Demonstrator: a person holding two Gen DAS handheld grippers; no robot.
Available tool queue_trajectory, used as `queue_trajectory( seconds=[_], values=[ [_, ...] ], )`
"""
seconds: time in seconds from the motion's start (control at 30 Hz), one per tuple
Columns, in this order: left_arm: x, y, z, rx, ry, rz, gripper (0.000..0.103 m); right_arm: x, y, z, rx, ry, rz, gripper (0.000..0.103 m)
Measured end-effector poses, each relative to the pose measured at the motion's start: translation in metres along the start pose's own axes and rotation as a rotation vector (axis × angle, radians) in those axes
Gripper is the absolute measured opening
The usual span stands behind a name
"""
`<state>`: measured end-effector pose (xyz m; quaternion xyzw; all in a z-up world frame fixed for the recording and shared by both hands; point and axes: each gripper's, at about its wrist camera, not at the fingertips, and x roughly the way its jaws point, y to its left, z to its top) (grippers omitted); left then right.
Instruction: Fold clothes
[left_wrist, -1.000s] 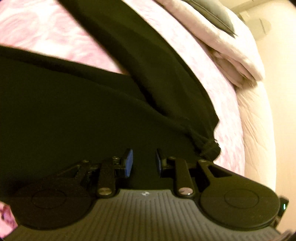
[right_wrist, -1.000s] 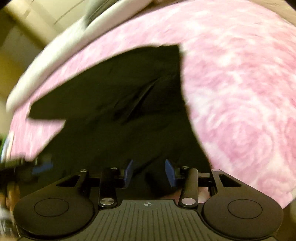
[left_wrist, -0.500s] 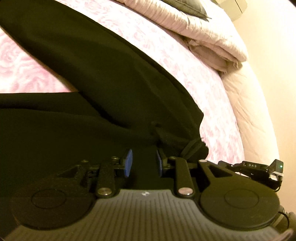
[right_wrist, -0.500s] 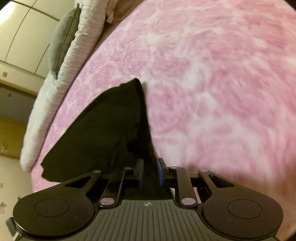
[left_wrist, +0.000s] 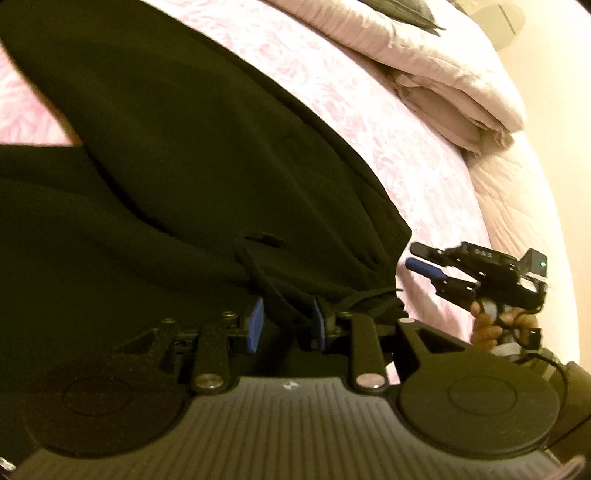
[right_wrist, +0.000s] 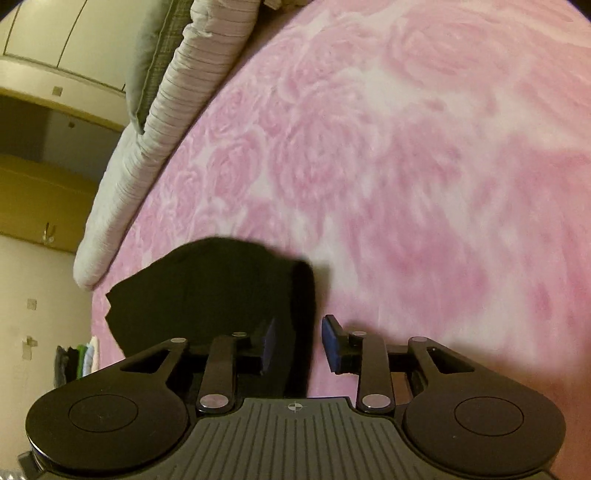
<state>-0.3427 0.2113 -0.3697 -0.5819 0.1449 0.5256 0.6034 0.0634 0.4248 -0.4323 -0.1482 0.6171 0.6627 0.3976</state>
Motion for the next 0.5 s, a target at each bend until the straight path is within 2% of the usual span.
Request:
queue_trajectory(
  seconds=[0.13, 0.17, 0.2, 0.33, 0.37, 0.4, 0.47, 0.5],
  values=[
    [0.001, -0.005, 0.001, -0.013, -0.007, 0.035, 0.023, 0.010, 0.006, 0.013, -0.081, -0.010, 0.046, 0.031],
    [0.000, -0.006, 0.002, -0.011, -0.009, 0.045, 0.023, 0.011, 0.008, 0.015, -0.104, -0.014, 0.062, 0.029],
    [0.001, -0.007, 0.003, -0.010, -0.012, 0.055, 0.023, 0.012, 0.011, 0.017, -0.127, -0.018, 0.077, 0.020],
    [0.004, -0.012, 0.007, -0.022, -0.018, 0.079, 0.023, 0.017, 0.021, 0.025, -0.218, -0.033, 0.138, 0.018],
    [0.006, -0.014, 0.008, -0.024, -0.018, 0.085, 0.023, 0.018, 0.023, 0.027, -0.241, -0.037, 0.153, 0.015],
    [0.006, -0.016, 0.008, -0.022, -0.020, 0.089, 0.023, 0.019, 0.026, 0.029, -0.264, -0.040, 0.169, 0.003],
    [0.007, -0.020, 0.008, -0.010, -0.028, 0.094, 0.023, 0.021, 0.030, 0.033, -0.310, -0.048, 0.199, 0.002],
    [0.009, -0.020, 0.007, -0.011, -0.026, 0.098, 0.023, 0.015, 0.024, 0.038, -0.243, -0.107, 0.215, 0.002]
  ],
)
